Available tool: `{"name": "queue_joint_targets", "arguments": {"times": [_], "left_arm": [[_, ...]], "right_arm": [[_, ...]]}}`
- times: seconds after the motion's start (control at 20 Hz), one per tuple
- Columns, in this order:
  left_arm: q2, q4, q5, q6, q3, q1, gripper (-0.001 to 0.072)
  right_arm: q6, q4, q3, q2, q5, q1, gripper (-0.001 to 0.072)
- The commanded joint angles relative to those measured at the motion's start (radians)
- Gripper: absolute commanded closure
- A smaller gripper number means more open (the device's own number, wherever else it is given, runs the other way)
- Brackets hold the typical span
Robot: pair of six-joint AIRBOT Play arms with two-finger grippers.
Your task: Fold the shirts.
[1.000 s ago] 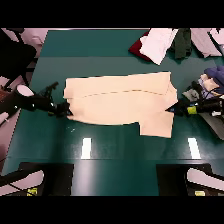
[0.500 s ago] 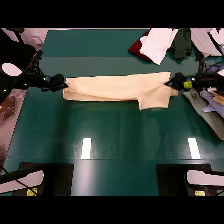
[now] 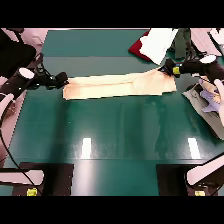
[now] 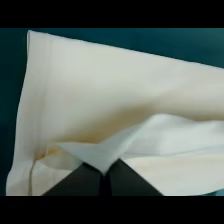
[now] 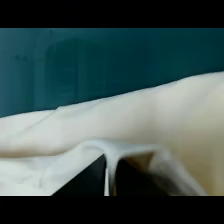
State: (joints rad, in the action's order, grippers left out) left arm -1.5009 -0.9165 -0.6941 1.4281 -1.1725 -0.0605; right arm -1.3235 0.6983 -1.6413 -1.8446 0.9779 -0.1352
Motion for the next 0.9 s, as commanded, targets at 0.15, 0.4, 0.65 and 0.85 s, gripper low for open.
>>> {"name": "queue_joint_targets", "arguments": {"times": [0.15,0.4,0.65,0.85], "left_arm": [[-0.063,-0.003,0.093,-0.023,-0.002,0.028,0.0683],[-0.063,-0.008,0.066,-0.005,-0.002,-0.072,0.0139],[-0.063,-0.004,-0.085,-0.007,-0.076,-0.161,0.014],[-0.063,0.005,-0.143,-0.014,-0.135,-0.158,0.0141]], "right_arm": [[-0.054,0.01,-0.209,-0.187,0.063,0.0,0.0315],[-0.061,0.027,-0.21,-0.129,0.225,-0.168,0.0142],[-0.062,0.027,-0.21,-0.185,0.463,-0.289,0.0015],[0.023,0.028,-0.21,-0.222,0.517,-0.278,-0.0001]]}}
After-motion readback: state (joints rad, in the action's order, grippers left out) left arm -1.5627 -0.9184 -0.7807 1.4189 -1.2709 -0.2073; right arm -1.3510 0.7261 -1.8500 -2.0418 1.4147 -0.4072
